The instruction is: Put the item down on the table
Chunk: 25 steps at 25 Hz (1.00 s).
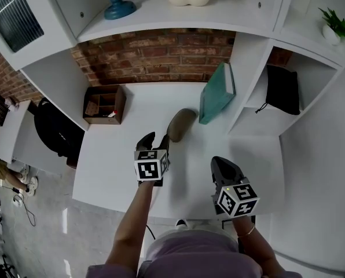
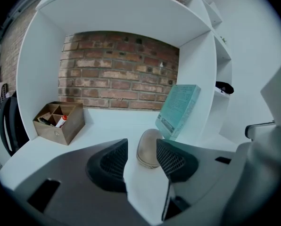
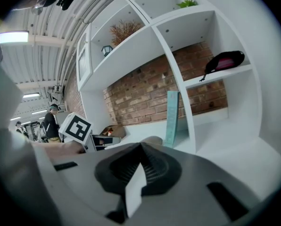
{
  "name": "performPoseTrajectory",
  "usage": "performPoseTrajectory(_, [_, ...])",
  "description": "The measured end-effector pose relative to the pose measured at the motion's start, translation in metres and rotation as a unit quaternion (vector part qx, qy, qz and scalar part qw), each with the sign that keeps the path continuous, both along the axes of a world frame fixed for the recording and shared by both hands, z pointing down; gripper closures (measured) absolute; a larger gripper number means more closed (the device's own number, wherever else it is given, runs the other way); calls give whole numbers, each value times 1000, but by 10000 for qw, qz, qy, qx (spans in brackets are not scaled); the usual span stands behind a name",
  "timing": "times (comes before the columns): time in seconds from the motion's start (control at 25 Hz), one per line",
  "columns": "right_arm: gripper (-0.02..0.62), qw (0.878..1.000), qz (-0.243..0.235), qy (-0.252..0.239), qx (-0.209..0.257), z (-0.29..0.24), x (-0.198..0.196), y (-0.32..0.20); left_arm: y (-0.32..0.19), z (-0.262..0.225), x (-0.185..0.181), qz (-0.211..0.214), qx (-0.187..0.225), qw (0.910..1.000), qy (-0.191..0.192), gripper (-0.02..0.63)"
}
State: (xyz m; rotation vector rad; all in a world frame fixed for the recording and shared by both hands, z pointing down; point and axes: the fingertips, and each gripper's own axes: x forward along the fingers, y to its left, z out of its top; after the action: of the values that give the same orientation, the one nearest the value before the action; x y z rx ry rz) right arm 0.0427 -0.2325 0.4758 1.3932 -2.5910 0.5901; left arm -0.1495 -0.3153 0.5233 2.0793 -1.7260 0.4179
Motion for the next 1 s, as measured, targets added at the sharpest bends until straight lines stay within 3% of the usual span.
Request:
performPoseTrajectory(0.2, [594, 10000, -54, -16, 49, -3, -6, 6, 19, -11, -2, 47, 162, 9995, 269, 428])
performPoseTrajectory(1.0, [594, 9995, -281, -5, 147, -11, -35, 25, 92, -34, -26, -123, 562, 9970, 509, 563])
